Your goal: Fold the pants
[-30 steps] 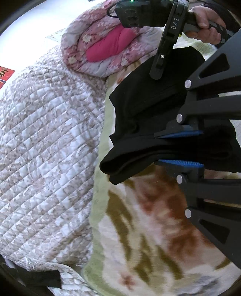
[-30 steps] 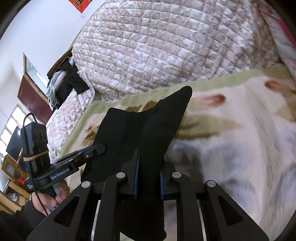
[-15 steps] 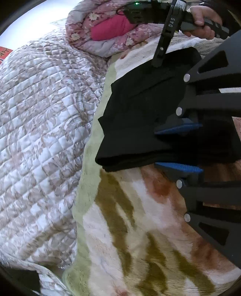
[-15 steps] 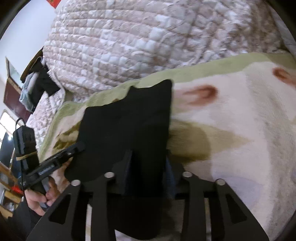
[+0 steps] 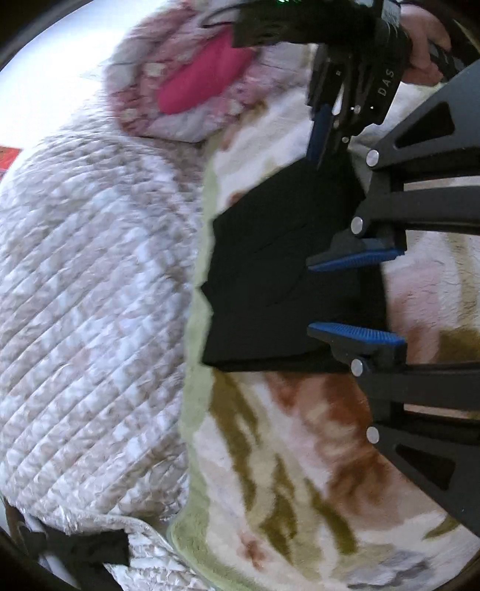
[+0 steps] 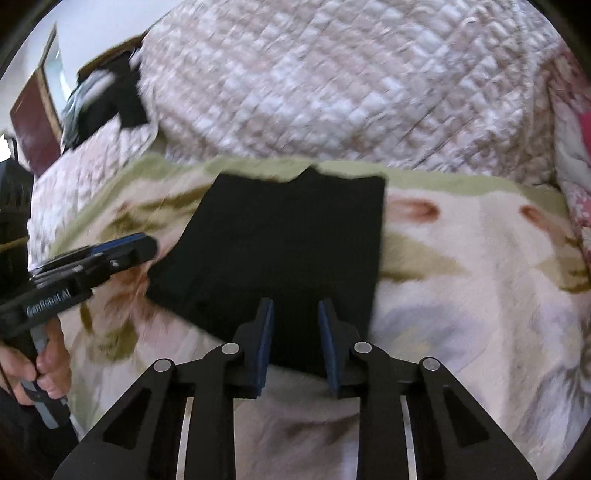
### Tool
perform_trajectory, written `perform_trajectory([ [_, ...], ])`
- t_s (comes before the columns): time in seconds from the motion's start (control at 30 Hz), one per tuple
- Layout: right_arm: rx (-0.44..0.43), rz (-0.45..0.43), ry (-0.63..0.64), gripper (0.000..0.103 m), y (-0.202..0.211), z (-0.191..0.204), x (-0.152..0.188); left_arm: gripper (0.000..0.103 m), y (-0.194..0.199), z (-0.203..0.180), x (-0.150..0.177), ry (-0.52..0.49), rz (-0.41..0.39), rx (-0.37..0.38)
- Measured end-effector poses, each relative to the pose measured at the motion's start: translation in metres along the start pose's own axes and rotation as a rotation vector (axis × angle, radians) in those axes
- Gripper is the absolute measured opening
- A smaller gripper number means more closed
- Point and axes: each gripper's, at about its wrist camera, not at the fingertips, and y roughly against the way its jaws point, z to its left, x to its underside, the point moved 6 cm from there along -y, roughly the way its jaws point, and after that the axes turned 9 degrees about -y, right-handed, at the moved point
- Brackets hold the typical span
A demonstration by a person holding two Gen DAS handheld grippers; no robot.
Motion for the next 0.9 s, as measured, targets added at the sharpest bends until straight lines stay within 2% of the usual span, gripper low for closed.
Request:
perform_trajectory([
  [0.07, 0.024, 0.018, 0.032, 0.024, -0.011, -0.003, 0.006, 0.031, -0.011, 0.003, 0.011, -0.003, 0.028, -0.019],
  [0.2, 0.009, 0.028, 0.021, 0.022, -0.01, -0.006, 0.005, 0.031, -0.012, 0.002, 0.014, -0.029, 0.025, -0.04],
  [0.37, 0.026, 0.021, 0.01, 0.025, 0.011, -0.001, 0.004, 0.031, 0.002, -0.004, 0.012, -0.02, 0.049, -0.064],
  [0.47, 0.014, 0.011, -0.001, 0.037, 0.029, 0.002, 0.011, 0.031, 0.016, -0.009, 0.019, -0.001, 0.073, -0.102],
  [0.5, 0.009, 0.022, -0.008, 0.044, 0.036, 0.003, 0.016, 0.031, 0.021, -0.01, 0.023, 0.007, 0.08, -0.109],
  [0.53, 0.006, 0.018, -0.013, 0.045, 0.044, 0.005, 0.021, 0.031, 0.026, -0.013, 0.026, 0.014, 0.084, -0.112],
  [0.73, -0.007, 0.017, -0.018, 0.046, 0.071, 0.014, 0.051, 0.032, 0.054, -0.032, 0.05, 0.029, 0.088, -0.111],
  [0.9, 0.005, 0.017, -0.021, 0.047, 0.078, 0.019, 0.066, 0.032, 0.063, -0.043, 0.062, 0.011, 0.098, -0.12],
])
